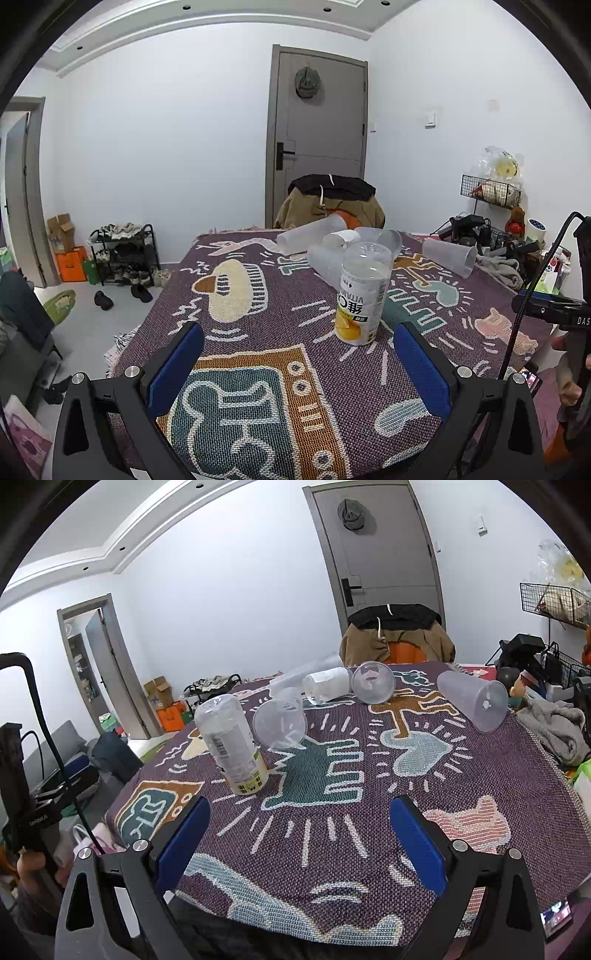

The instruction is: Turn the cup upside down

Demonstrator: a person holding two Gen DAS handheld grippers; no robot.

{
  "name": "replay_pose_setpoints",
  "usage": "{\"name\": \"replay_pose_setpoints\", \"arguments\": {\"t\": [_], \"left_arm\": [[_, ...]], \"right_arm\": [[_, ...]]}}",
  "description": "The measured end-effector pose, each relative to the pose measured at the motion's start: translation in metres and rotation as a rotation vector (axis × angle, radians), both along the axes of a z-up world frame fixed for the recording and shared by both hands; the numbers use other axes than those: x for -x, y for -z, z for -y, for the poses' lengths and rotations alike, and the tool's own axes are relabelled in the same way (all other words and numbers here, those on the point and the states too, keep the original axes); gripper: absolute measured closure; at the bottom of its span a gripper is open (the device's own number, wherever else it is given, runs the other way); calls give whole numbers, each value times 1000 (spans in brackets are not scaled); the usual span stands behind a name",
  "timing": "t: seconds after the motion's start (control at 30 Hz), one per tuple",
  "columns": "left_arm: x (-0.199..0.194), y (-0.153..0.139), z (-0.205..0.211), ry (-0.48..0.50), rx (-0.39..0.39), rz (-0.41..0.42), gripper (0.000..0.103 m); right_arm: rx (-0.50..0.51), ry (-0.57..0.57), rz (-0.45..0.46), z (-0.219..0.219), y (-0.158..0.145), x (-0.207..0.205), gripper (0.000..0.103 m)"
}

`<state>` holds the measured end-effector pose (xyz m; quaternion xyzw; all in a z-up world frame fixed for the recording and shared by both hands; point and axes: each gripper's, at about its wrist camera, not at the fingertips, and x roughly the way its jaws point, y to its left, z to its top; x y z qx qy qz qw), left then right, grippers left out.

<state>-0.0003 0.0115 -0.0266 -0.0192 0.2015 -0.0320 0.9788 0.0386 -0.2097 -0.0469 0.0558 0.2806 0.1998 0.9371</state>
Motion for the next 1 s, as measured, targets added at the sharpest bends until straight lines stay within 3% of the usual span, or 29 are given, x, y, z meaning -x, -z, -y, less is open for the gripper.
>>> {"name": "replay_pose_setpoints", "arguments": {"t": [1.0], "left_arm": [[-1, 1, 1, -26, -2, 12, 0]], "right_arm": [[8, -8, -3, -2, 4, 0, 4]]}}
